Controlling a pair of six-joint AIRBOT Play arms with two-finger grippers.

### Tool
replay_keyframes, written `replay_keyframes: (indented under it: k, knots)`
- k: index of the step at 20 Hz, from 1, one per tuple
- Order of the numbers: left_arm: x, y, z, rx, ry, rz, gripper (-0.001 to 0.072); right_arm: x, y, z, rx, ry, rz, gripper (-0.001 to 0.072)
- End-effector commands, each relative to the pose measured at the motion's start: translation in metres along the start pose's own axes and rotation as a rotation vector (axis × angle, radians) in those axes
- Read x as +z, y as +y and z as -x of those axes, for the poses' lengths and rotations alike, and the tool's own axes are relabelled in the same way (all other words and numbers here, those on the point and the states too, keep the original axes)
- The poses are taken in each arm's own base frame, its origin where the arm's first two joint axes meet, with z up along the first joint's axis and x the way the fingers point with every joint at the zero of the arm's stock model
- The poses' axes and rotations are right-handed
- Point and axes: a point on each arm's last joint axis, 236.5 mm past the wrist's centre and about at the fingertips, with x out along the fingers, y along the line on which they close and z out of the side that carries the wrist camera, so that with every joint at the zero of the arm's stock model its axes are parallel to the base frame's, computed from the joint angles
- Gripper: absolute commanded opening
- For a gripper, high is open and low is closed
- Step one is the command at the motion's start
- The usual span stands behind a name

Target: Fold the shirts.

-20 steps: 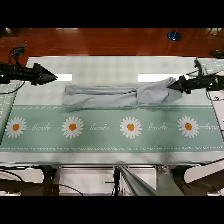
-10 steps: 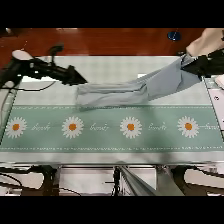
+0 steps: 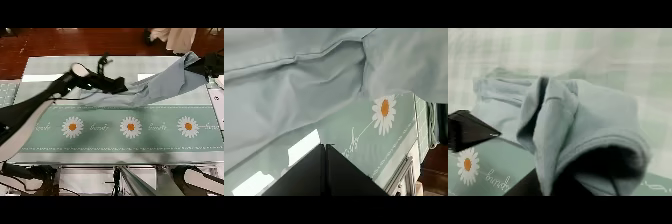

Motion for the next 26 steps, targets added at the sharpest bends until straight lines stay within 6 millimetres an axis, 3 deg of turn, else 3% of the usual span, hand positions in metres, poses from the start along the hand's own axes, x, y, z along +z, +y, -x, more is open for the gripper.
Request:
replay_keyframes:
  k: [1, 3, 10, 15, 18, 21, 23, 25, 26]
  knots:
    - [-0.026, 0.003, -0.048, 0.028, 0.021, 0.062, 0.0031, -0.012, 0.008, 0.002, 0.023, 0.050, -0.014, 0.0016]
    - [-0.036, 0.009, -0.061, 0.034, 0.043, 0.079, 0.0031, -0.017, 0.012, 0.005, 0.027, 0.064, -0.010, 0.0016]
    - [-0.029, 0.021, -0.077, 0.026, 0.011, 0.149, 0.0031, -0.026, 0.036, 0.030, -0.019, 0.036, 0.029, 0.0016]
    - [-0.015, 0.004, -0.095, -0.025, -0.035, 0.182, 0.0031, -0.030, 0.055, 0.044, -0.028, 0.006, 0.059, 0.0016]
    - [-0.026, -0.018, -0.117, -0.061, 0.004, 0.150, 0.0031, -0.031, 0.058, 0.047, -0.032, 0.001, 0.061, 0.0016]
    - [-0.042, -0.026, -0.135, -0.080, 0.047, 0.170, 0.0031, -0.032, 0.053, 0.047, -0.049, 0.005, 0.047, 0.0016]
    - [-0.043, -0.027, -0.133, -0.090, 0.066, 0.172, 0.0030, -0.033, 0.046, 0.047, -0.079, 0.012, 0.035, 0.0016]
    - [-0.016, -0.035, -0.107, -0.113, 0.017, 0.086, 0.0029, -0.033, 0.037, 0.048, -0.120, 0.012, 0.016, 0.0016]
    - [0.009, -0.040, -0.082, -0.116, -0.037, 0.038, 0.0028, -0.033, 0.034, 0.049, -0.134, 0.010, 0.006, 0.0016]
